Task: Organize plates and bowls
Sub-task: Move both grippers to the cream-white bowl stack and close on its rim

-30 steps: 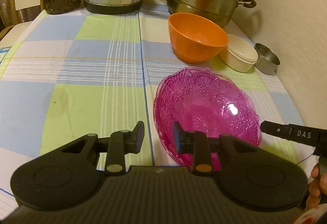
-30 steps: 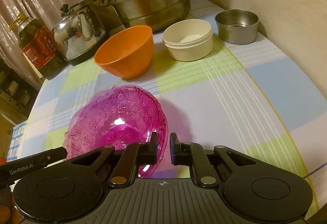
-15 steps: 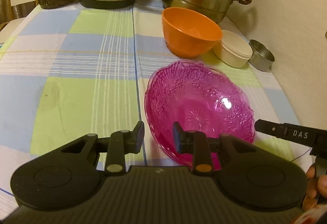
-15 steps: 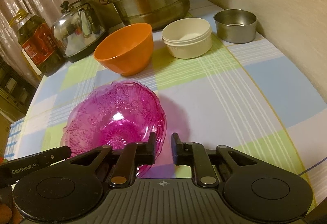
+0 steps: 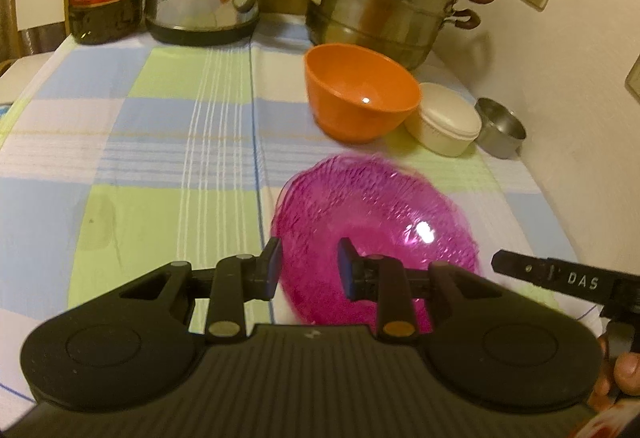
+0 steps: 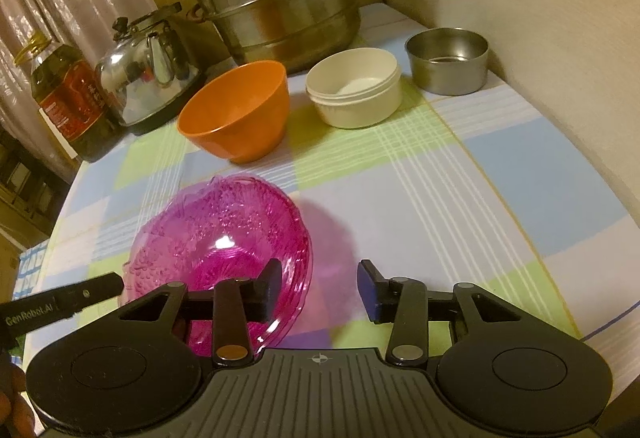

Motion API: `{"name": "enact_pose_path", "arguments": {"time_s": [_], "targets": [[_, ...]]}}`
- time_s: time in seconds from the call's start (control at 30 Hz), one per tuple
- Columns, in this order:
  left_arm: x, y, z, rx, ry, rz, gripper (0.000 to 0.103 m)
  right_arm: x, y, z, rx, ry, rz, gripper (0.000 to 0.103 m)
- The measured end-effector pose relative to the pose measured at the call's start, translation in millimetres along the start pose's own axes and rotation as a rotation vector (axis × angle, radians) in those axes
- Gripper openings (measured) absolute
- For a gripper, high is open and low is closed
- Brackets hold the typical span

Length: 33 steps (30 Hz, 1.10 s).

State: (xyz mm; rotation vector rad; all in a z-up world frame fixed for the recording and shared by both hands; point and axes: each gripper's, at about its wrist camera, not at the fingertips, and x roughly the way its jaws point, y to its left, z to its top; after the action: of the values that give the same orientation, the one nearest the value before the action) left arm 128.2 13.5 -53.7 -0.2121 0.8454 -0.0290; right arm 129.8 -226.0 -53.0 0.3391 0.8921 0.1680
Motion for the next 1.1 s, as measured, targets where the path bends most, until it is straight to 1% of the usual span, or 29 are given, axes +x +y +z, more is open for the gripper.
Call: {"name": "enact_pose_path", "arguments": {"time_s": [0.27,0.4,0.67,0.83,0.97,1.1], "targets": [[4.0,-26.6,22.8,0.048,-0.012,-0.044,0.026,-5.3,-10.6,13.8,0.022,-0.015,-0.026,0.042],[13.8,-46.0,37.4,0.066,-0.006,-0.083,0.026,-10.4,-19.3,26.5,0.032,-0.033,-0.039,0.042],[42.9,-89.9,67.3,0.125,0.008,-0.144,0.026,-15.9,-41.1,61.4,0.057,-0.062,-0.071,0.042],[64.2,-108.9,84.1,0.150,0.020,-0.169,0.026,-11.8,-53.6,83.8,0.080,-0.071,-0.076,0.042],[86.1,-120.0,96.6,0.152,0.034,-0.175,0.026,-4.5,-63.0,101.0,0.094,-0.079,-0.072,0.042],[105.9,-125.2,103.0,0.125,0.049,-0.182,0.026,9.2,-69.6,119.2,0.112,-0.073,-0.057,0.042]]}}
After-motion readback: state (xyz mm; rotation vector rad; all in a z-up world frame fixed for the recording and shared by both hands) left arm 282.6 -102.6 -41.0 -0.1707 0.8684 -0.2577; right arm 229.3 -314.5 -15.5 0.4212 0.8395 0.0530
